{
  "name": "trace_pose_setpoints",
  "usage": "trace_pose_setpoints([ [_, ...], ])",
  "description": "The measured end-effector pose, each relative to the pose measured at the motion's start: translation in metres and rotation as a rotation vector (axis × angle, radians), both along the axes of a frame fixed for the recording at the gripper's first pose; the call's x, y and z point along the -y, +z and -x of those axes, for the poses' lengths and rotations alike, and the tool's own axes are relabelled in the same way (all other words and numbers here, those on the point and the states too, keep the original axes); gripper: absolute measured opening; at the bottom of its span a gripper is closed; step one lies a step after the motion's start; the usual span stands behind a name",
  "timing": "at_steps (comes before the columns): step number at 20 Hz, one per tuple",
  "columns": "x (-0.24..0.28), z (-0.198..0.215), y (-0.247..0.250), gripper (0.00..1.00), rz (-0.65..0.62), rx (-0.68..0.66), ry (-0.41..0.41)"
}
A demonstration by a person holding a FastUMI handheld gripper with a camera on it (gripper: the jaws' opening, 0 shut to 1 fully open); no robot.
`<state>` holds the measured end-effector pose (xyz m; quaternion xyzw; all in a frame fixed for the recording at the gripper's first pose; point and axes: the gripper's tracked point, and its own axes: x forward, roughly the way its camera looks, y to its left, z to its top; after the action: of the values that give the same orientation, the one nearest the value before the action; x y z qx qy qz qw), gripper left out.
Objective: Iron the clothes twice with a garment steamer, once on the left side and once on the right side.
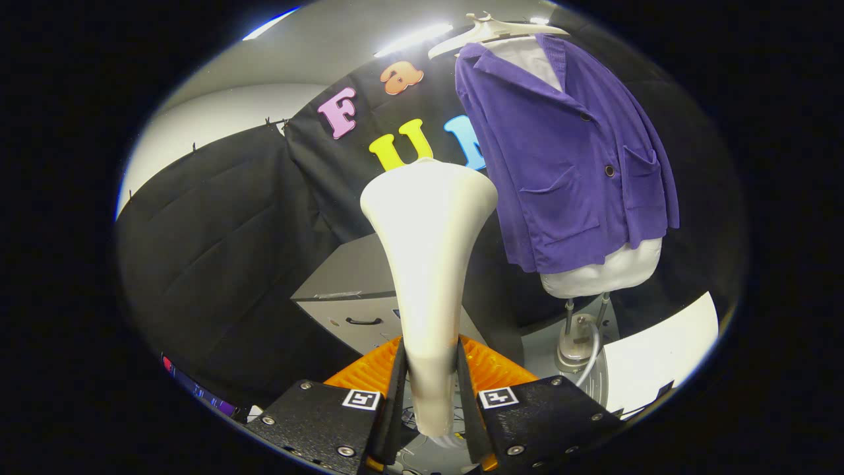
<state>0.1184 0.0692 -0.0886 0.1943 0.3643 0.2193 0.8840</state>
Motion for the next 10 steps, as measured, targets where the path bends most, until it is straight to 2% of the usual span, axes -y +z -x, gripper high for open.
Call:
trace_pose_setpoints([
  [3, 0.013, -0.019, 0.027, 0.40, 0.002, 0.052, -0.030],
  [10, 0.031, -0.105, 0.098, 0.40, -0.017, 0.209, -0.087],
])
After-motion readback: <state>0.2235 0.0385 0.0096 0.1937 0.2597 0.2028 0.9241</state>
